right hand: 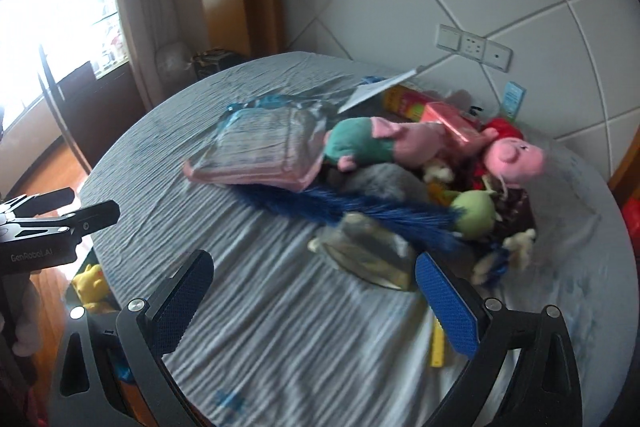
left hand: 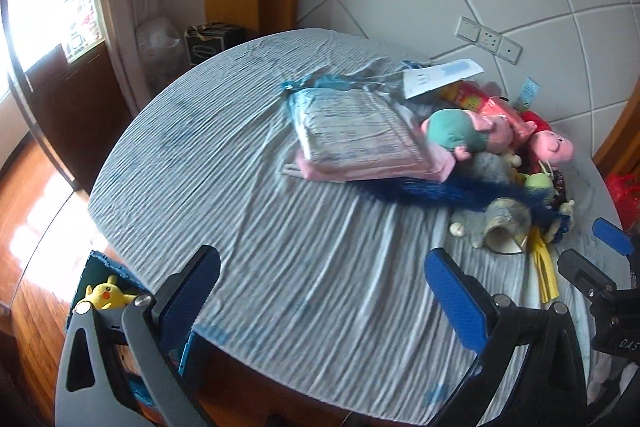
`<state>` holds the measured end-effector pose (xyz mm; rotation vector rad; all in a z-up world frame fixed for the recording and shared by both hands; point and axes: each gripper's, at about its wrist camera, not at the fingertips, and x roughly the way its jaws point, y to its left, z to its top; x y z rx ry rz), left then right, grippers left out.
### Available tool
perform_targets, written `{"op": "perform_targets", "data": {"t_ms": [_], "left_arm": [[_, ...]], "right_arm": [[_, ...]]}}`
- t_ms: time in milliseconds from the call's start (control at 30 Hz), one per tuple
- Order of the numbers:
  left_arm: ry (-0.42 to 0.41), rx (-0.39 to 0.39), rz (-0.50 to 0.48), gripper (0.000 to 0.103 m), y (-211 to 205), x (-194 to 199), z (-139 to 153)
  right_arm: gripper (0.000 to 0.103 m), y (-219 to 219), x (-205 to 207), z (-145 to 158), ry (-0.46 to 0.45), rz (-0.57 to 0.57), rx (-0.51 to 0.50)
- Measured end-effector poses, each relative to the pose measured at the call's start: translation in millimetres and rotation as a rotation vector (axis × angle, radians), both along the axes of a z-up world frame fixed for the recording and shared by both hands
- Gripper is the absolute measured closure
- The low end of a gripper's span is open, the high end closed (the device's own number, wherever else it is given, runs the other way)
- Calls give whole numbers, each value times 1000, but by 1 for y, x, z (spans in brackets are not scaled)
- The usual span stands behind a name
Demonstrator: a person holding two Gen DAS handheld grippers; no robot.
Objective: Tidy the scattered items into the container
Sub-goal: 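Move both tools down toward the George pig plush on the pile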
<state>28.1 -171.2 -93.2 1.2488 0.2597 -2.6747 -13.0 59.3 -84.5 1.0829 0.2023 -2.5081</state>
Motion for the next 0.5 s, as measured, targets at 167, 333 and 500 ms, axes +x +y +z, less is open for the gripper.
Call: {"op": "perform_targets", "data": {"t_ms": [167,333,500], "left_arm": [[11,-15,-91,0,42,-37,7],[15,15,-150,0,52,-78,7],[-1,23,-204,0,49,-128,1]], "right_arm": [[0,58,-14,17,26,-128,-64],[5,92,-35,33,24,-222,-129],[35,97,-74,34,-19,-271,-95]]}}
